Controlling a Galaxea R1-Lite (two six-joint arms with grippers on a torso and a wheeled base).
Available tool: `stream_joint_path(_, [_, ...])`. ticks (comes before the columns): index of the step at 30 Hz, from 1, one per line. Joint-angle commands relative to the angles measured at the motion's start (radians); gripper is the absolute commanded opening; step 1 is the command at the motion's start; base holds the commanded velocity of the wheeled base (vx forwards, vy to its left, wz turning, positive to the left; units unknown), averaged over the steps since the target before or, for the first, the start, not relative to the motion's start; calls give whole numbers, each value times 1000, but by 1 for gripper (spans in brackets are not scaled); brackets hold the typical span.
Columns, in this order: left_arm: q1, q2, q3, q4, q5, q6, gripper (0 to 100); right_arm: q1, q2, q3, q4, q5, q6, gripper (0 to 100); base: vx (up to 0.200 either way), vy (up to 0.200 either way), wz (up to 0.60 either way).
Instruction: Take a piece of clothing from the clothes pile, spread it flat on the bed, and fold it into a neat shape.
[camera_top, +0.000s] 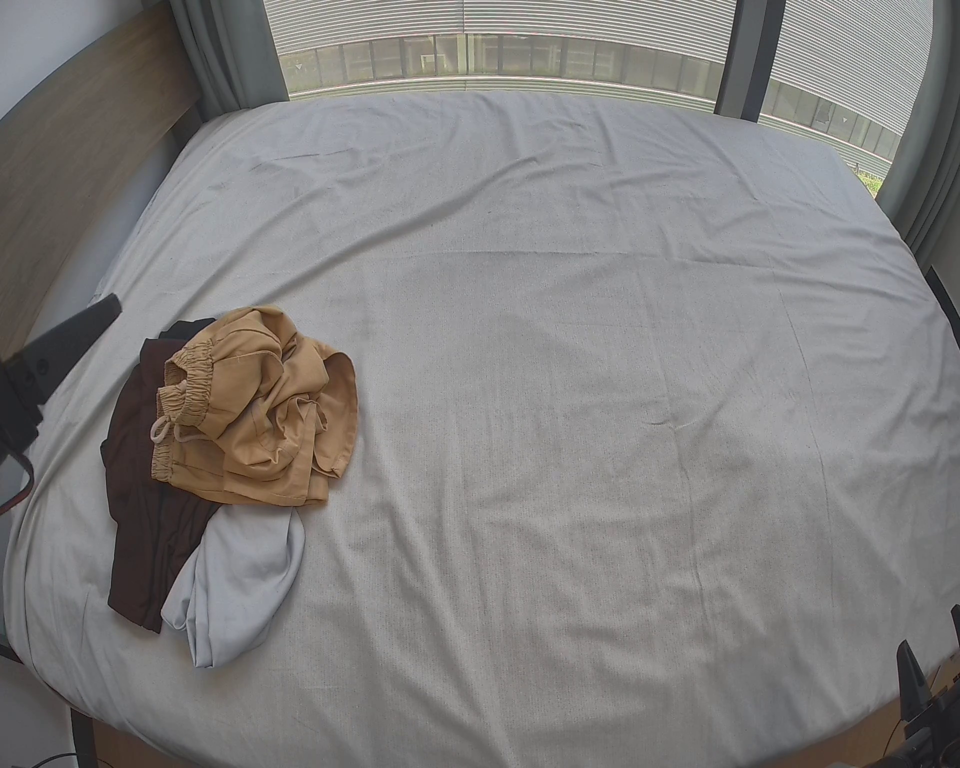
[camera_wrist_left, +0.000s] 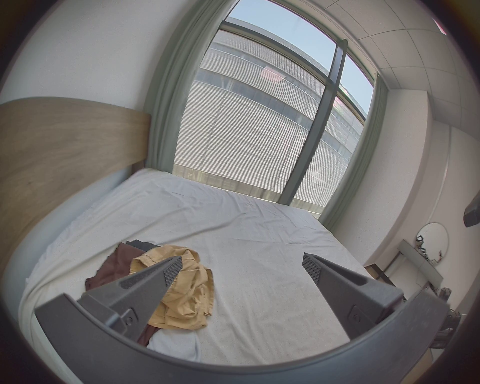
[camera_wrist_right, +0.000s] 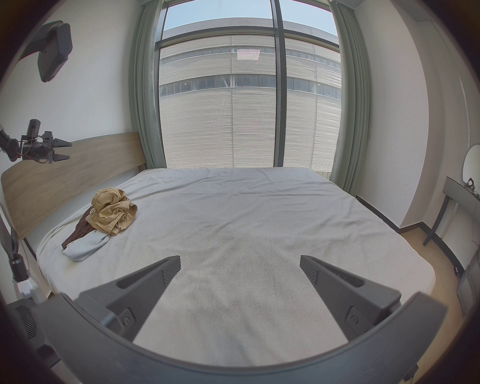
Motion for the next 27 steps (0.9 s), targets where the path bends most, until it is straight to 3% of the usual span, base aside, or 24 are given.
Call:
stream_joint_path(1, [5, 100, -13, -20, -23, -7, 100, 0, -16, 18, 0, 0, 0, 100, 0, 0, 0])
stream_joint_path(6, [5, 129, -6, -22, -27, -16, 100, 0, -16, 18, 0, 0, 0, 100, 0, 0, 0])
stream_joint_path(15, [65, 250, -7, -131, -41, -142, 100, 0, -16, 18, 0, 0, 0, 100, 0, 0, 0])
stream_joint_path(22, [168, 324, -1, -134, -144, -162, 100, 0, -16, 18, 0, 0, 0, 100, 0, 0, 0])
stream_joint_path(27, [190, 378, -4, -138, -159, -208, 100, 0, -16, 18, 0, 0, 0, 100, 0, 0, 0])
